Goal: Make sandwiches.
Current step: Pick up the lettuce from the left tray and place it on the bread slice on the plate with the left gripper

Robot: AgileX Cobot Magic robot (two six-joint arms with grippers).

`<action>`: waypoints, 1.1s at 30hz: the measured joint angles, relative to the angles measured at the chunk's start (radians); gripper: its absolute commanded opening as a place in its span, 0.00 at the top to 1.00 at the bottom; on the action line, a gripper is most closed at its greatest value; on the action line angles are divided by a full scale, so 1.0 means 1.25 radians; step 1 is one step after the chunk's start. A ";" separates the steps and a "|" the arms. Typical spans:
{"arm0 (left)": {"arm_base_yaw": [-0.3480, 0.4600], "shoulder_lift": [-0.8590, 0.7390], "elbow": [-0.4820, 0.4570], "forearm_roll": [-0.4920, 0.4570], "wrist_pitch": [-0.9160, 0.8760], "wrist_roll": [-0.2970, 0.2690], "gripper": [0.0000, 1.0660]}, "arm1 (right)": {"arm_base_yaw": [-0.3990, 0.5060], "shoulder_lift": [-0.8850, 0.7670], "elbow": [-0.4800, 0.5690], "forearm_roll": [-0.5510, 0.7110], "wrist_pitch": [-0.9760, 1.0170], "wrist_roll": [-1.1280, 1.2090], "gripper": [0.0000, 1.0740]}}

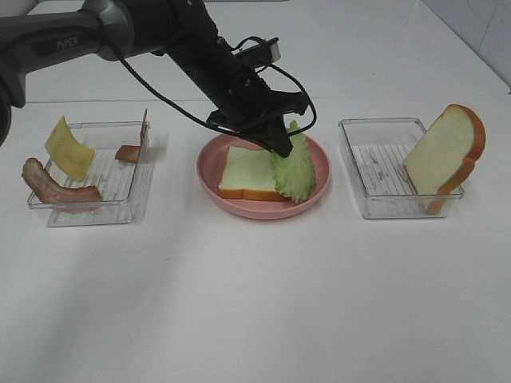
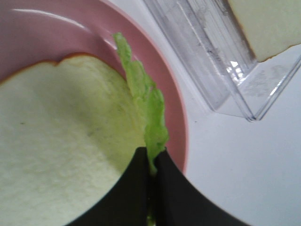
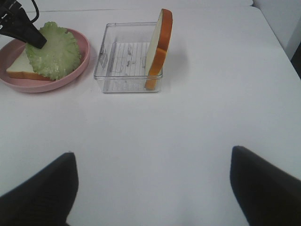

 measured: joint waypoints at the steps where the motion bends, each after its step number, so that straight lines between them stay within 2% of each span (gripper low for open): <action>1: 0.000 0.000 0.000 0.024 -0.015 0.000 1.00 | 0.000 0.000 0.000 0.000 0.000 0.000 0.21; 6: 0.000 0.000 0.000 0.062 -0.031 -0.007 1.00 | 0.000 0.000 0.000 0.000 0.000 0.000 0.21; 12: 0.000 0.000 0.000 0.165 -0.030 -0.062 1.00 | 0.000 0.000 0.000 0.000 0.000 0.000 0.21; 23: 0.000 0.000 0.000 0.229 -0.030 -0.079 1.00 | 0.000 0.000 0.000 0.000 0.000 0.000 0.21; 28: 0.000 0.000 0.000 0.254 -0.030 -0.109 1.00 | 0.000 0.000 0.000 0.000 0.000 0.000 0.21; 31: 0.000 0.000 0.000 0.259 -0.030 -0.130 0.95 | 0.000 0.000 0.000 0.000 0.000 0.000 0.21; 32: 0.000 0.000 0.000 0.262 -0.030 -0.140 0.84 | 0.000 0.000 0.000 0.000 0.000 0.000 0.21; 33: 0.000 0.000 0.000 0.262 -0.030 -0.140 0.84 | 0.000 0.000 0.000 0.000 0.000 0.000 0.21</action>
